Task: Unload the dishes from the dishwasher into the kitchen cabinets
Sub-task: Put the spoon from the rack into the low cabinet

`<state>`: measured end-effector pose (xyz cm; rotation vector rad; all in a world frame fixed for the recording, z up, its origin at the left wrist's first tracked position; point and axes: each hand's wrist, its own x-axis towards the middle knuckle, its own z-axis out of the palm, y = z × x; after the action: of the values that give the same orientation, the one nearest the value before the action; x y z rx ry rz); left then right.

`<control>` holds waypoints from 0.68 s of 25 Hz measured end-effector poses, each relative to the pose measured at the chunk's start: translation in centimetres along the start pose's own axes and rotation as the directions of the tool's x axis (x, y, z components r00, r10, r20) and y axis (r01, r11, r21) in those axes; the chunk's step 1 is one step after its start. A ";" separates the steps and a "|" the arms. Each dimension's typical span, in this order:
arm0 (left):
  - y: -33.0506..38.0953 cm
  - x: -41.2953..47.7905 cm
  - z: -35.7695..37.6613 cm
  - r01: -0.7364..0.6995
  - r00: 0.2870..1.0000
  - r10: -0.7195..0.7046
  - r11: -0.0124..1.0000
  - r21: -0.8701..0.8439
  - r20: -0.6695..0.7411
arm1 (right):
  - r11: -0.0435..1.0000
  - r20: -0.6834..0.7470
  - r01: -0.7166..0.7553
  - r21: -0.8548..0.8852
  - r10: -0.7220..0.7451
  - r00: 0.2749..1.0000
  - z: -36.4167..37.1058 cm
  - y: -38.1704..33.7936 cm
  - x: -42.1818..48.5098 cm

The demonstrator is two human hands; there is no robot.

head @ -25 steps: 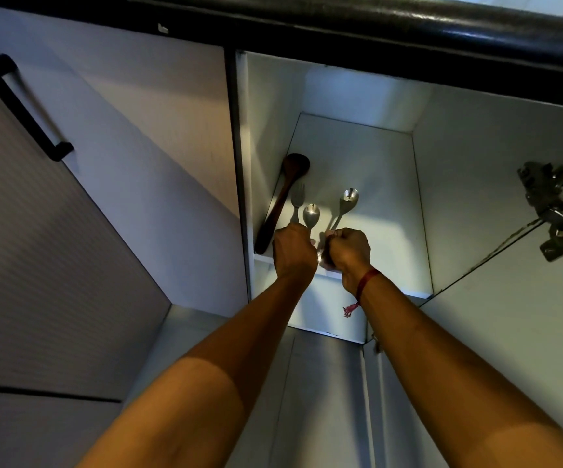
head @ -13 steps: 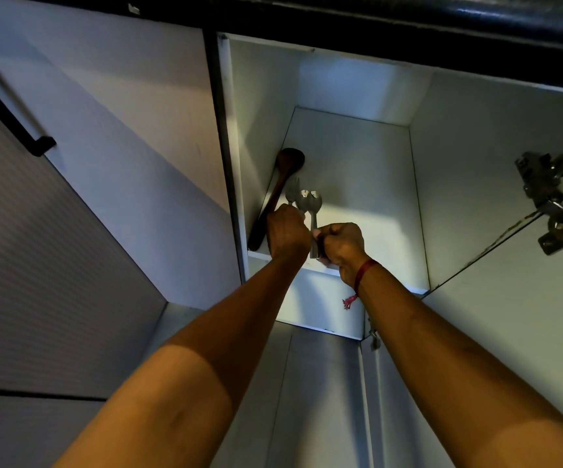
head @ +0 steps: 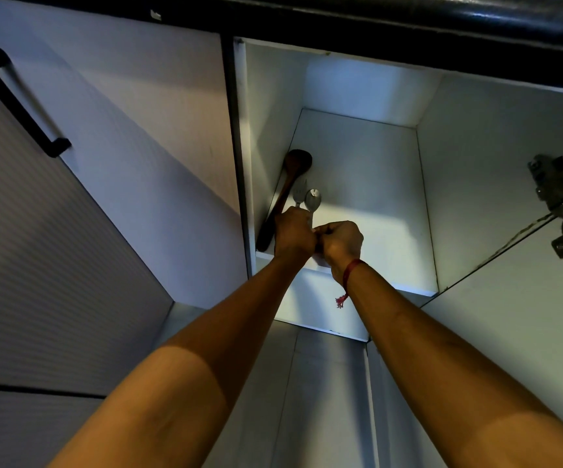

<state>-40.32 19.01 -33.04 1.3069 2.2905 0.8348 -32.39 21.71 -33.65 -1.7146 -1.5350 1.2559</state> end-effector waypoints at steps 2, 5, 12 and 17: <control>0.0 -0.4 0.0 -0.002 1.000 0.002 1.000 -0.016 -0.004 | 1.000 -0.013 0.008 -0.004 -0.008 1.000 0.1 0.0 -0.2; -0.3 -1.0 -0.1 -0.005 0.999 0.004 0.999 -0.054 -0.034 | 0.999 0.005 0.023 0.042 -0.023 1.000 -0.2 -0.1 -1.3; -2.9 -5.7 1.3 -0.289 0.937 0.288 0.957 0.026 -0.195 | 0.834 -0.028 0.404 -0.376 -0.446 0.894 -1.0 2.5 -5.2; -7.1 -11.1 3.3 -0.433 0.878 0.422 0.901 0.002 -0.228 | 0.636 0.042 0.524 -0.567 -0.613 0.789 -0.6 7.7 -9.3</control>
<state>-37.42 7.63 -39.84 1.8162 2.1481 1.2305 -27.52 11.23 -37.15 -1.3702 -2.2506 0.3405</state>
